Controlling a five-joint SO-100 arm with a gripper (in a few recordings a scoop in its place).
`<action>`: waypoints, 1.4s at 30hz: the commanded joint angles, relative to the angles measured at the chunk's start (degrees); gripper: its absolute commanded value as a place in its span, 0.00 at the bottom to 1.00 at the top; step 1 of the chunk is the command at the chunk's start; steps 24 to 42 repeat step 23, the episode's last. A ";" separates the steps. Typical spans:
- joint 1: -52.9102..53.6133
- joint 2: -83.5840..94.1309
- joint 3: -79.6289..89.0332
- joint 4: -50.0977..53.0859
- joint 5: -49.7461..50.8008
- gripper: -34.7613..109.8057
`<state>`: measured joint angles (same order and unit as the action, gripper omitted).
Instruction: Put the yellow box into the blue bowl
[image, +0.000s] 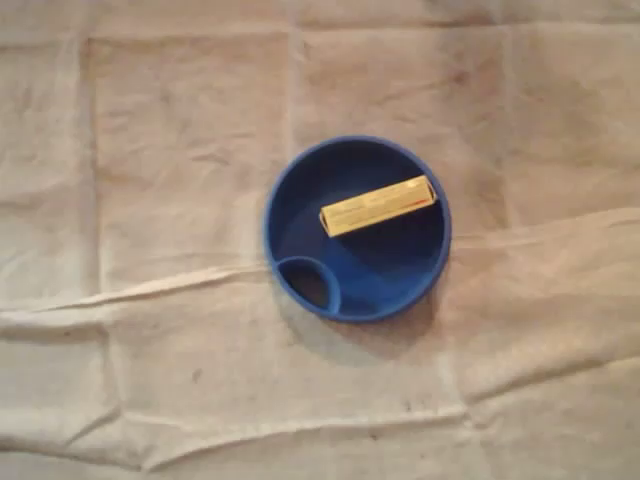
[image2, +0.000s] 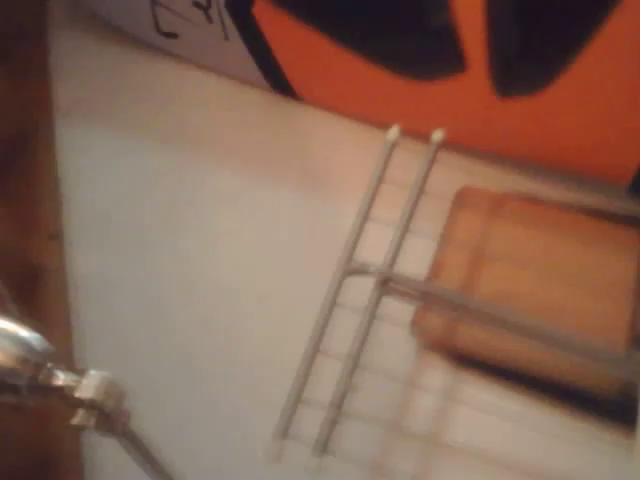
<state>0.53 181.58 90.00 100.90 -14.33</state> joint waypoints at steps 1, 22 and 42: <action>-0.44 1.49 2.11 0.00 0.53 0.24; -0.35 9.67 12.83 0.00 0.00 0.24; -0.35 9.67 12.92 0.00 0.00 0.24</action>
